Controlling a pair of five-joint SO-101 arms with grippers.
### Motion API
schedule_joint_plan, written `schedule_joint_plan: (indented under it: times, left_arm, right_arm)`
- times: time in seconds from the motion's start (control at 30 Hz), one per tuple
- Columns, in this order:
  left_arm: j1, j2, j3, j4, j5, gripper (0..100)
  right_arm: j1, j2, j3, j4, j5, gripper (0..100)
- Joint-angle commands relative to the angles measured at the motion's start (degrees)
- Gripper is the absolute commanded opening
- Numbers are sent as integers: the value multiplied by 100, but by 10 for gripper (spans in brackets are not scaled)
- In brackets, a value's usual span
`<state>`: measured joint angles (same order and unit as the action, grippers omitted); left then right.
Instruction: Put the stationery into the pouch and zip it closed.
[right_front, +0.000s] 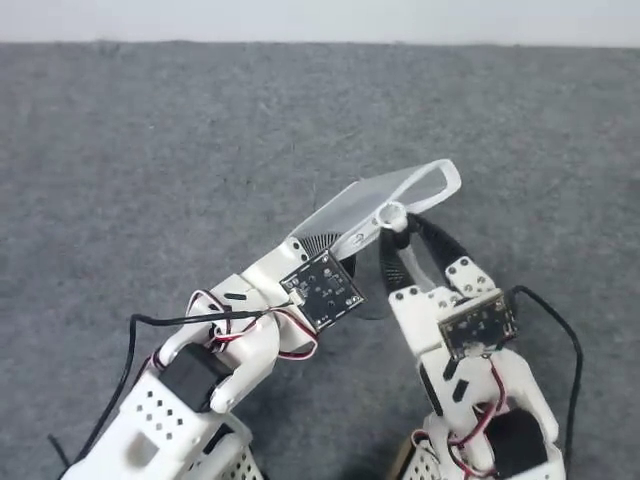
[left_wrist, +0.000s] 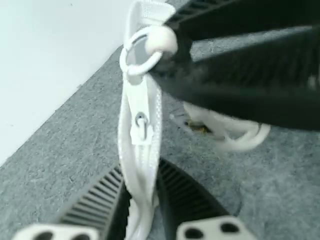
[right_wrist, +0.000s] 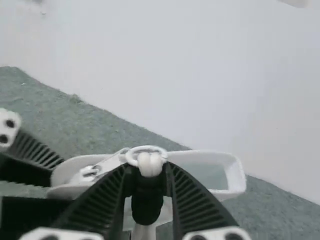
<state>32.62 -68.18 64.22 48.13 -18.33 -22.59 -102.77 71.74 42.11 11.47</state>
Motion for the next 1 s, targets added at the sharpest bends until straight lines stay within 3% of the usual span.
schedule_joint_plan:
  times: [0.0,0.33,0.97]
  left_arm:
    - [-26,-237,136,-79,-18,7]
    - [-26,-1503,602,202,-26,7]
    - [-26,-1635,620,352,-35,6]
  right_arm:
    - [435,-110,53,-549,-53,6]
    - [497,-110,97,-655,-53,6]
    - [1051,-13,149,-1095,-53,6]
